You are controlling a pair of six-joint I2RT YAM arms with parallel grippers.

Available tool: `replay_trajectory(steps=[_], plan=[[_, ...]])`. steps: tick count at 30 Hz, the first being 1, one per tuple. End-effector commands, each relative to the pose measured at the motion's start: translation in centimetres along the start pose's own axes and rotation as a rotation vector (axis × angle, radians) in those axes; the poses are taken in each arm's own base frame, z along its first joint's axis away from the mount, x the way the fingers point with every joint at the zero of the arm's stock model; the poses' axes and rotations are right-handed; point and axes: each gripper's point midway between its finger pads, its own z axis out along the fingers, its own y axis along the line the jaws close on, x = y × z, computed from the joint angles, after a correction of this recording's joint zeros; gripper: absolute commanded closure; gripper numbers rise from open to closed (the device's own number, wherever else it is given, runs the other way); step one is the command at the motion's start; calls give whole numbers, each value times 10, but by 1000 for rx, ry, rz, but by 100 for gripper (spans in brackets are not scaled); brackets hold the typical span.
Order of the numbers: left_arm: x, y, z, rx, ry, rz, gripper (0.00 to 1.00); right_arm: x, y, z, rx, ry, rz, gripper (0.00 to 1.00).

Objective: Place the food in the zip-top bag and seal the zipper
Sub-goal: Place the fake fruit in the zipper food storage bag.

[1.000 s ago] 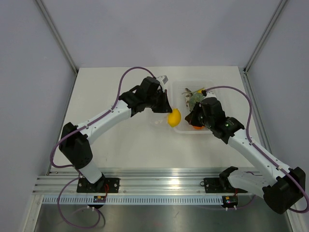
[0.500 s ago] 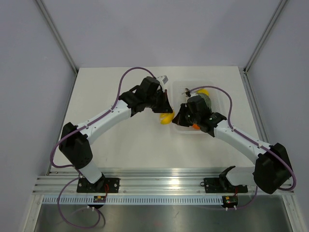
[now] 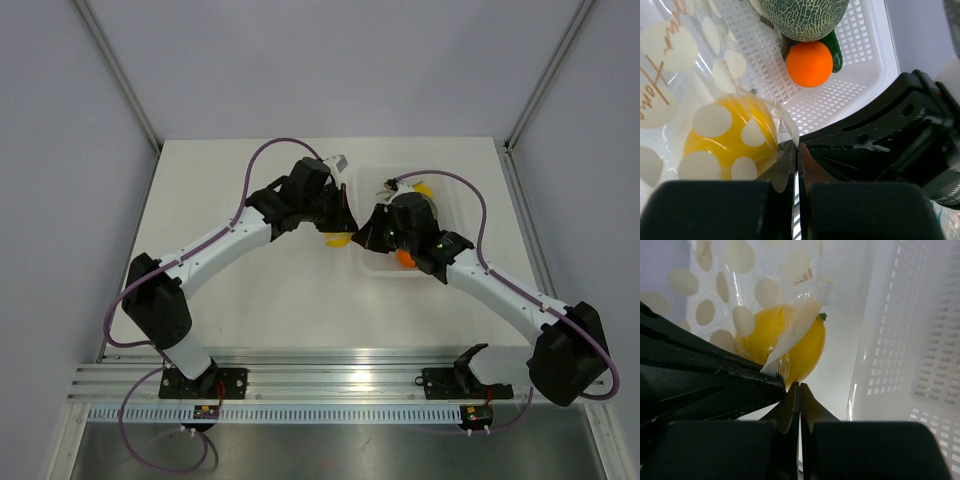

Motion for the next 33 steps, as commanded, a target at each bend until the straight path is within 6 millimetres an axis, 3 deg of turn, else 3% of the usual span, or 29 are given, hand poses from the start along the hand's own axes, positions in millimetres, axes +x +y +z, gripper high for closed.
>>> replay_trajectory(steps=[1, 11, 24, 29, 33], plan=[[-10, -15, -6, 60, -36, 9, 100, -31, 25, -15, -81, -142, 17, 100], [-14, -18, -6, 61, -44, 2, 100, -32, 17, -29, -41, -165, 16, 100], [-16, -25, -4, 96, -41, -20, 100, -52, 4, -79, 49, -294, 19, 97], [-18, -30, -8, 113, -44, -30, 100, -37, -18, -79, 103, -265, 52, 93], [-23, -34, -16, 147, -54, -59, 100, -20, -27, -74, 90, -226, 124, 80]])
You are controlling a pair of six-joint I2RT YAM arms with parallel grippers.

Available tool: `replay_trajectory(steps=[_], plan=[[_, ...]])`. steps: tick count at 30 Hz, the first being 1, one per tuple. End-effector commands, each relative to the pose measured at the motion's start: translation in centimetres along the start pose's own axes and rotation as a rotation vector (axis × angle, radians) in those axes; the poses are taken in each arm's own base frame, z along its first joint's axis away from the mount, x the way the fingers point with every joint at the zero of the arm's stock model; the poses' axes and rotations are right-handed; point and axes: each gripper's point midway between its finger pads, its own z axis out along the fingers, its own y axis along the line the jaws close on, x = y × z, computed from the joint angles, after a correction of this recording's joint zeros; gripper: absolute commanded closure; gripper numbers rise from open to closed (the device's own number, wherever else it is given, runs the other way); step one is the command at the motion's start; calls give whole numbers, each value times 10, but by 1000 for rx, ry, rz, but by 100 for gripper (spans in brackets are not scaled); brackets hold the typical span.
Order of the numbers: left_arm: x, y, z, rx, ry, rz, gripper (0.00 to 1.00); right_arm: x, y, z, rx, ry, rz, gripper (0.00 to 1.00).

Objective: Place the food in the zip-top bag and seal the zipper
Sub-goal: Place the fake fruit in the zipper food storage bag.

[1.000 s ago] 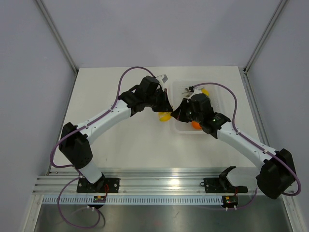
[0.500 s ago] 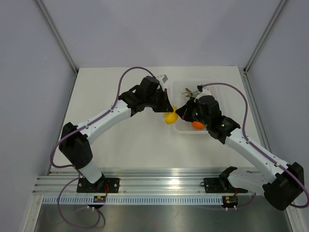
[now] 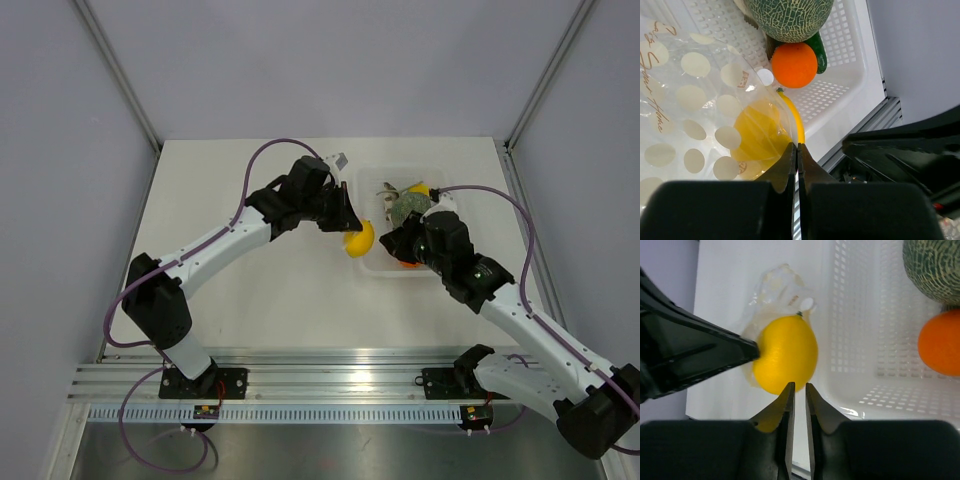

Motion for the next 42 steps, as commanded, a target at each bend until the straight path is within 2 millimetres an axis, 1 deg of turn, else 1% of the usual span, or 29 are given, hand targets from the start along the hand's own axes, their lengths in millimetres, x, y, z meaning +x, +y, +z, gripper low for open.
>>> replay_trajectory(steps=[1, 5, 10, 13, 15, 17, 21, 27, 28, 34, 35, 40, 41, 42], plan=[[-19, -27, -15, 110, -50, -10, 100, 12, -18, 0, 40, 18, 72, 79], [-24, -37, -24, 149, -51, -29, 100, 17, -27, -2, 57, 26, 105, 76], [-33, -48, -35, 171, -67, -47, 100, 14, -25, -5, 49, 21, 105, 76], [-39, -56, -36, 197, -74, -51, 100, 11, -24, -5, 45, 18, 100, 77], [-40, -58, -34, 206, -66, -60, 100, 10, -22, -6, 41, 16, 95, 77], [-44, -65, -35, 233, -72, -59, 100, 6, -20, -6, 39, 8, 86, 77], [-49, -73, -37, 258, -77, -63, 100, -3, -17, -8, 42, -15, 66, 77], [-58, -86, -43, 295, -92, -47, 100, -24, -11, -15, 43, -70, 37, 77], [-57, -85, -40, 298, -84, -48, 100, -29, -8, -16, 37, -81, 38, 77], [-57, -93, -36, 342, -64, -55, 100, -36, -11, -8, 56, -90, 28, 77], [-56, -91, -33, 340, -56, -57, 100, -38, -11, -7, 55, -93, 23, 78], [-53, -90, -28, 346, -43, -63, 100, -45, 4, -3, 11, -87, 12, 78], [-52, -88, -25, 343, -36, -72, 100, -41, 5, 0, 3, -67, 10, 79], [-52, -89, -24, 348, -33, -70, 100, -42, 6, 1, -2, -67, 11, 79]])
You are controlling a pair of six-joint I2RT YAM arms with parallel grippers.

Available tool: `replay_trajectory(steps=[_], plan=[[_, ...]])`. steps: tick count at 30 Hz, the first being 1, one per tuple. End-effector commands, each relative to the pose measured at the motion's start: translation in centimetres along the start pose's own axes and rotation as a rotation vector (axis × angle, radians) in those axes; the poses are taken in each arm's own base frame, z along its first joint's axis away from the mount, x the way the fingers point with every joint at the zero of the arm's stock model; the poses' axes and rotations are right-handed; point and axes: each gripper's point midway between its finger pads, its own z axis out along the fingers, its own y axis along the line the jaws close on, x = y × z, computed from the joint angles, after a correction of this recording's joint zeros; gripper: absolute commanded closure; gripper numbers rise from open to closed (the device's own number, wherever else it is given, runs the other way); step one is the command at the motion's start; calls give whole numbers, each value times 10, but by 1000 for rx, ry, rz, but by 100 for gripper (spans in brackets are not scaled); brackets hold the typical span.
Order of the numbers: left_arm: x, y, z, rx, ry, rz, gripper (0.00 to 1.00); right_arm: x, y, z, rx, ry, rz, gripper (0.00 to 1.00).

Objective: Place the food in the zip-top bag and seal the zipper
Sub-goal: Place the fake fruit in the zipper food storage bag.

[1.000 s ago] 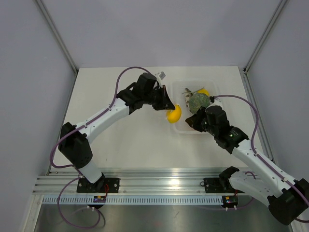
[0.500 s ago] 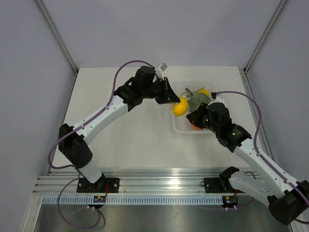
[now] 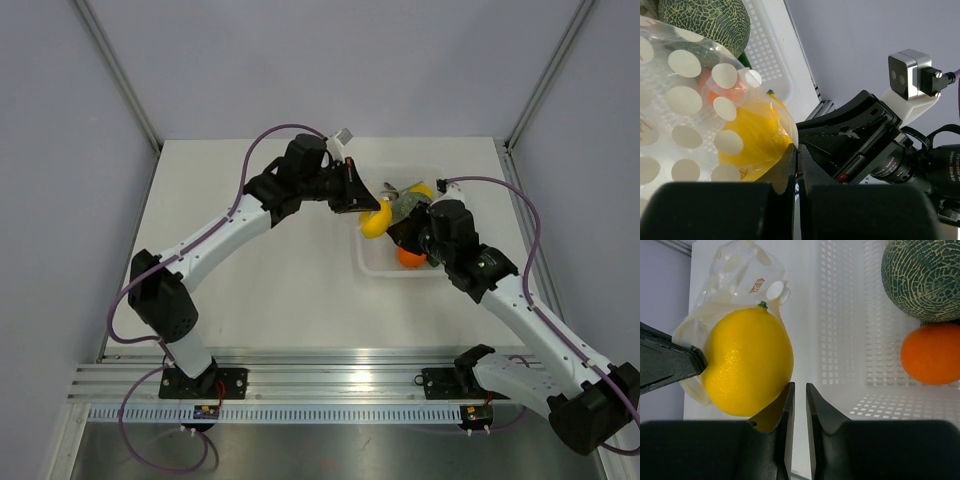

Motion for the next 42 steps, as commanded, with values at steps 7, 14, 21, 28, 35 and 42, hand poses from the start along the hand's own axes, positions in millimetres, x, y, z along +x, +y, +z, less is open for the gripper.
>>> replay_trajectory(steps=[7, 14, 21, 28, 35, 42], plan=[[-4, -19, 10, 105, 11, 11, 100, -20, 24, 4, -83, -44, 4, 80], [4, -15, 17, 104, 33, 2, 100, -24, 27, 4, -99, -75, 22, 80], [14, -15, 24, 114, 51, -7, 100, -24, 28, 10, -104, -80, 41, 79], [13, -8, 27, 82, 48, 1, 100, -26, 18, -4, -70, -105, 35, 79], [11, -5, 26, 71, 45, 6, 100, -26, 5, -25, -47, -144, 49, 72], [10, -9, 25, 108, 42, -23, 100, -17, -17, -36, 7, -155, 105, 63]])
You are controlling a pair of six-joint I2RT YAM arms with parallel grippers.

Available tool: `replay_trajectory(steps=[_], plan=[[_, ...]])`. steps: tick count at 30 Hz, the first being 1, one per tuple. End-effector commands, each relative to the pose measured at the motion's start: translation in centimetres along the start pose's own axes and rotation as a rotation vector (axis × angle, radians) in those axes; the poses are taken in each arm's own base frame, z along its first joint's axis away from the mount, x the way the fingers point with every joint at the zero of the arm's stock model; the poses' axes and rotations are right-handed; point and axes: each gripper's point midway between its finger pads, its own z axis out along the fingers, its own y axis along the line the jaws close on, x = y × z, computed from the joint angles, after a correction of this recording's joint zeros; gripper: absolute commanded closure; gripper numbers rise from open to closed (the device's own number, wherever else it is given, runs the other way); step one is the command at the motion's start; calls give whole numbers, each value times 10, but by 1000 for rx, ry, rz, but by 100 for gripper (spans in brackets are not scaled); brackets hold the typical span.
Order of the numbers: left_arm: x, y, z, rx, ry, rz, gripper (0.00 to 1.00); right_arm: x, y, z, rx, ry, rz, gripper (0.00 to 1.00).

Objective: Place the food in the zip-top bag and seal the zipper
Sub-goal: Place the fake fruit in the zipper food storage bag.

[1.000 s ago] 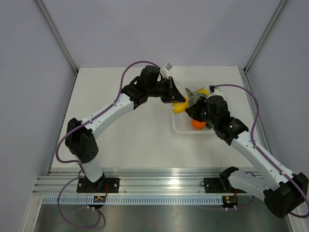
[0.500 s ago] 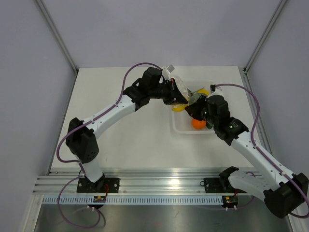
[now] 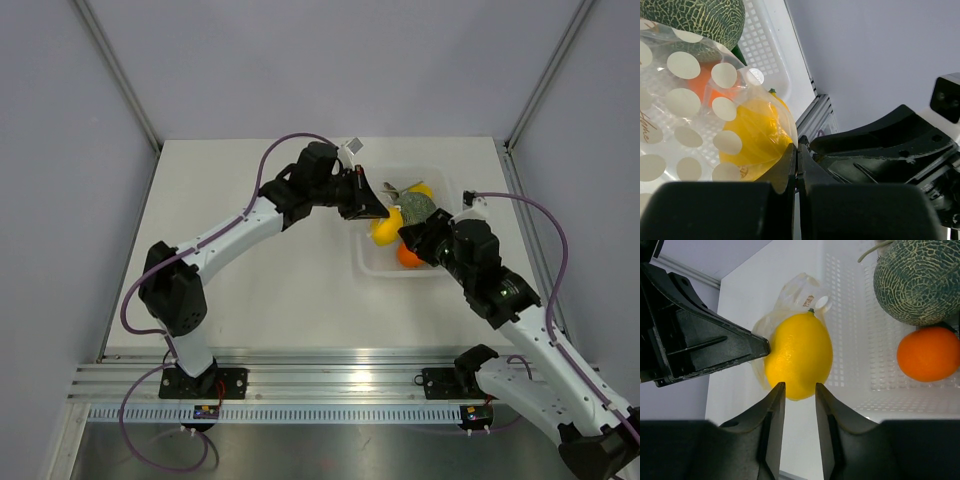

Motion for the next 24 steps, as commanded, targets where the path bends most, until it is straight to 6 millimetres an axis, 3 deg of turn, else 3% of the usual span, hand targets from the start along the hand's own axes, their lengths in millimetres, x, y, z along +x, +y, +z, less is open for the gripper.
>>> replay_trajectory(steps=[1, 5, 6, 8, 15, 22, 24], plan=[[-3, -17, -2, 85, -3, 3, 100, 3, -21, -2, 70, -20, 54, 61], [-7, -22, -11, 103, -24, -9, 100, 22, -38, 2, 85, 15, 142, 42], [-10, -23, -14, 108, -34, -13, 100, 19, -39, 4, 76, 1, 186, 41], [-11, -22, -18, 115, -39, -27, 100, 28, -42, 5, 49, 26, 233, 39], [-18, -19, -34, 144, -66, -75, 100, 27, -38, 12, -26, 20, 373, 39], [-27, -32, -53, 223, -98, -130, 100, 40, -40, 33, -57, 74, 461, 40], [-30, -38, -60, 249, -106, -130, 100, 34, -30, 37, -108, 64, 455, 38]])
